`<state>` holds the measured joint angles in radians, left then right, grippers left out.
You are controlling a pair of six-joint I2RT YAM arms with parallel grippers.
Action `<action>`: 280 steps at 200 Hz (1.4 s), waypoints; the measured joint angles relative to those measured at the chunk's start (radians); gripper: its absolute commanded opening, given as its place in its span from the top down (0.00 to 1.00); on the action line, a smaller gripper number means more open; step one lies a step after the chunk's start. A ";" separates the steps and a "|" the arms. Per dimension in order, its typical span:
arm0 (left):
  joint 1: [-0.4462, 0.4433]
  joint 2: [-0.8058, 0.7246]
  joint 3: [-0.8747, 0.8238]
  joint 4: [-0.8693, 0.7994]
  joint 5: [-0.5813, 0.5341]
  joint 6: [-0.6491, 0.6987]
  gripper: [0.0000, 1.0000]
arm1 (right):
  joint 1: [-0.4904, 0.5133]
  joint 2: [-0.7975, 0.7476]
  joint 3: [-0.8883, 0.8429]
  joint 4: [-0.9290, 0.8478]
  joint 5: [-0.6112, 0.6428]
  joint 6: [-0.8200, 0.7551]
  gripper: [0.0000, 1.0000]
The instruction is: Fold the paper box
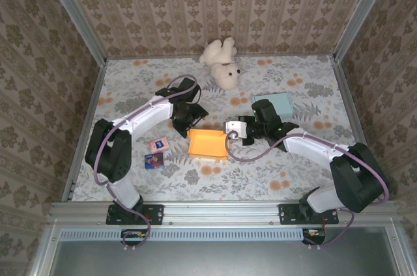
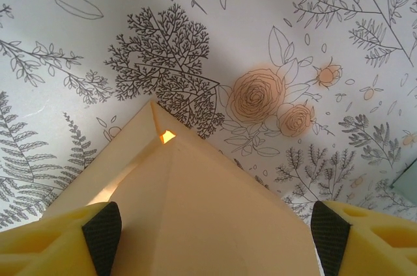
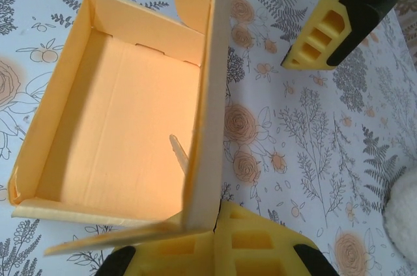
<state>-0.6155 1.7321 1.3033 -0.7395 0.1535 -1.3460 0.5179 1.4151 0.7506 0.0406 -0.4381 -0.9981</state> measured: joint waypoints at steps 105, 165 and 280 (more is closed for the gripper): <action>-0.033 0.000 0.045 -0.061 -0.035 -0.016 0.23 | 0.021 -0.034 -0.008 -0.024 0.045 0.002 1.00; -0.048 -0.004 -0.046 -0.028 -0.039 -0.016 0.24 | 0.034 -0.053 -0.008 -0.043 0.050 0.002 0.93; -0.053 -0.015 -0.104 0.037 -0.039 -0.024 0.25 | 0.036 -0.088 -0.005 -0.140 0.129 -0.021 0.52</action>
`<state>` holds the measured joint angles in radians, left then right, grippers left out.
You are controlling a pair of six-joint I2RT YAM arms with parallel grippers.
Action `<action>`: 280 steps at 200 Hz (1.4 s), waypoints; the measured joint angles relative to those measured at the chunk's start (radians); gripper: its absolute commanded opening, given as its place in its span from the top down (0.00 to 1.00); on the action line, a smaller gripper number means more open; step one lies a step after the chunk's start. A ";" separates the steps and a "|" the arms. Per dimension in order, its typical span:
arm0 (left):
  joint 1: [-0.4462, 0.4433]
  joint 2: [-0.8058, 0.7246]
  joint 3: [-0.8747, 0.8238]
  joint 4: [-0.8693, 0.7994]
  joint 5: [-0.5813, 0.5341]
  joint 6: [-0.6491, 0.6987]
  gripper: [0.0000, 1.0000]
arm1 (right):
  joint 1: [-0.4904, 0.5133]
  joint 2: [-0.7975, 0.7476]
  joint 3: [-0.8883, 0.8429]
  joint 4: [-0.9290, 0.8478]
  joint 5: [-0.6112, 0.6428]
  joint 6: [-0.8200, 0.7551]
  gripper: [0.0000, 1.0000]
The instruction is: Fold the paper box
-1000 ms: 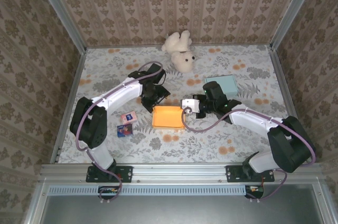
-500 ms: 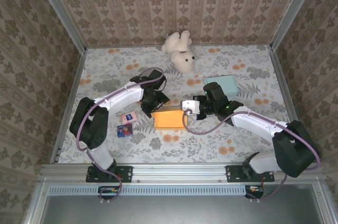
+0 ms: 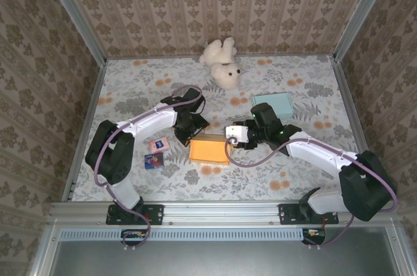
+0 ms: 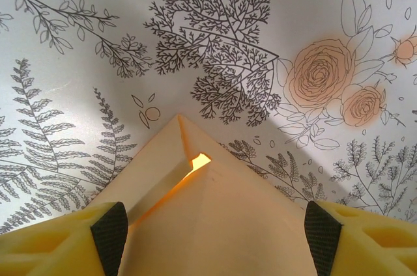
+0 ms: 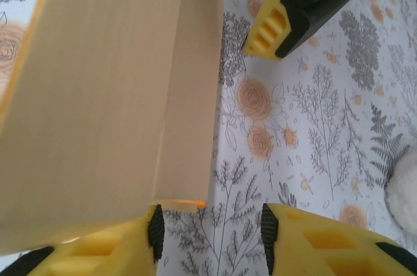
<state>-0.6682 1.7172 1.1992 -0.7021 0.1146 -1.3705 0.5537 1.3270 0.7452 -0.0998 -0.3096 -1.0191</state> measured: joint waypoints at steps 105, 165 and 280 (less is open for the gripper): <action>-0.008 -0.035 -0.043 0.000 -0.023 -0.010 0.26 | -0.024 -0.172 -0.035 0.227 0.177 0.494 0.56; -0.013 -0.040 -0.055 0.000 -0.042 -0.023 0.26 | 0.135 -0.204 -0.035 0.233 0.357 0.985 0.56; -0.021 -0.047 -0.076 0.001 -0.076 -0.031 0.28 | 0.315 -0.080 -0.043 0.202 0.549 1.136 0.57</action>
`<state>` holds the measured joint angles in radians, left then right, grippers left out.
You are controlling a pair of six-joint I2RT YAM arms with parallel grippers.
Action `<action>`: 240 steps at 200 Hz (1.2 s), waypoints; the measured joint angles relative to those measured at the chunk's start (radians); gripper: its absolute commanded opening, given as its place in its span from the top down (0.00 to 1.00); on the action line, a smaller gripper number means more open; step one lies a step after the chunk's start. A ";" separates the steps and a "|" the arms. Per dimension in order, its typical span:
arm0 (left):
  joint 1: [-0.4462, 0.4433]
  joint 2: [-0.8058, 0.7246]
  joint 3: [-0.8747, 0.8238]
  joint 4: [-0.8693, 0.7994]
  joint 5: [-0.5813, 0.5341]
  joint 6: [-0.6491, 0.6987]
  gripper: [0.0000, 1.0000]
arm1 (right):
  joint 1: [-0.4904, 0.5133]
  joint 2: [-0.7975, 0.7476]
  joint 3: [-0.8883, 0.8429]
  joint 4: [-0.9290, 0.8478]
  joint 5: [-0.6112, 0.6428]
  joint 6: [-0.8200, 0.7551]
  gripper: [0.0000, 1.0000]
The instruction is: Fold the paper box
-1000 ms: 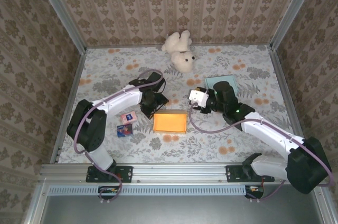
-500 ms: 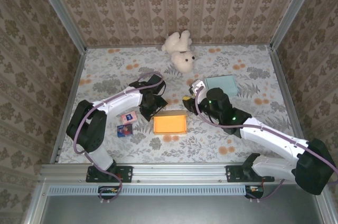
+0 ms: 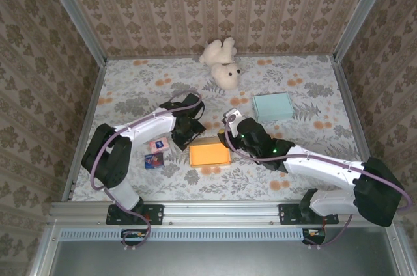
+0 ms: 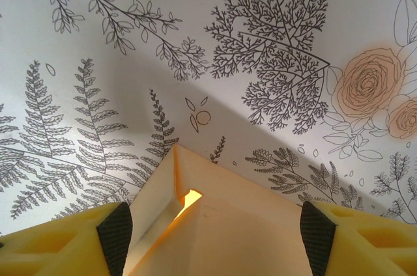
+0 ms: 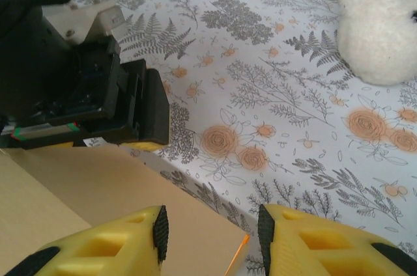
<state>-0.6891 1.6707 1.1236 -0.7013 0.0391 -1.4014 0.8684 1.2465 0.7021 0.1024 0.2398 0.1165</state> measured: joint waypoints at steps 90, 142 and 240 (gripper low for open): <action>-0.012 -0.067 -0.081 0.006 -0.066 -0.020 0.27 | 0.076 0.063 -0.061 0.016 0.085 0.013 0.57; -0.045 -0.188 -0.131 0.010 -0.147 0.005 0.22 | 0.111 0.125 -0.074 0.019 0.128 0.088 0.56; -0.271 -0.233 -0.249 0.074 -0.314 0.055 0.23 | 0.125 0.221 -0.105 0.057 0.154 0.304 0.54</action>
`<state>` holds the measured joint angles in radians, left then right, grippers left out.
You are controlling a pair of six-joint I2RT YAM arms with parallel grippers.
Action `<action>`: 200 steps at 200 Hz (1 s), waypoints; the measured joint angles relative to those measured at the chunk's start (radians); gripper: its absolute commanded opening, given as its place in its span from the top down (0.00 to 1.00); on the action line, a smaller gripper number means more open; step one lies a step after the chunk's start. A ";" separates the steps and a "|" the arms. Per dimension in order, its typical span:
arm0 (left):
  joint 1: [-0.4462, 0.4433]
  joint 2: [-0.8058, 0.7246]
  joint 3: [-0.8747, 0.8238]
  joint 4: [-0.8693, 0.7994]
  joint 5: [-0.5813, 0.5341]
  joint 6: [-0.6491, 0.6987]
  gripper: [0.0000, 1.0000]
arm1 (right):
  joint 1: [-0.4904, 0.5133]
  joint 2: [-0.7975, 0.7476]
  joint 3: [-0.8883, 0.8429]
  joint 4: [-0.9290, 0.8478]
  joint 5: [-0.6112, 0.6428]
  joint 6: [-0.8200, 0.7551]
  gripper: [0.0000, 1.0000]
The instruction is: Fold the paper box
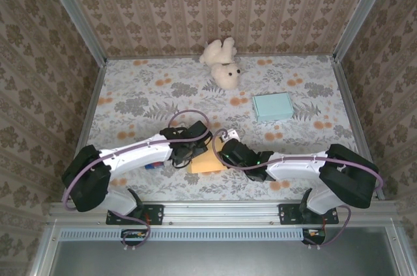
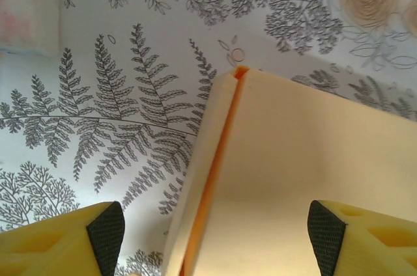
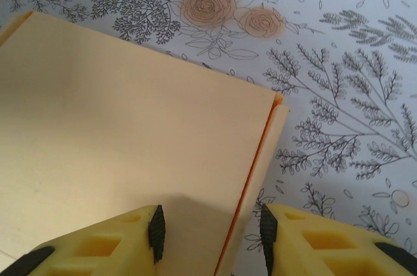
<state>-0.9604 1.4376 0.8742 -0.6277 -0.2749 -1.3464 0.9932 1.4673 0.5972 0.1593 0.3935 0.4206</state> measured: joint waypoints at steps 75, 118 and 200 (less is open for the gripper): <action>0.048 0.062 -0.032 0.118 -0.003 0.043 0.24 | -0.019 0.013 -0.034 0.082 -0.027 0.084 0.53; 0.136 0.115 -0.005 0.209 0.042 0.111 0.25 | -0.061 -0.008 -0.041 0.069 -0.071 0.120 0.50; 0.229 0.190 0.041 0.335 0.134 0.237 0.14 | -0.151 0.006 -0.082 0.179 -0.137 0.201 0.50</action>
<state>-0.7315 1.6272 0.9150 -0.2932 -0.1410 -1.1099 0.8421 1.4738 0.5152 0.3386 0.2569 0.6220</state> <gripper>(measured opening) 0.828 0.498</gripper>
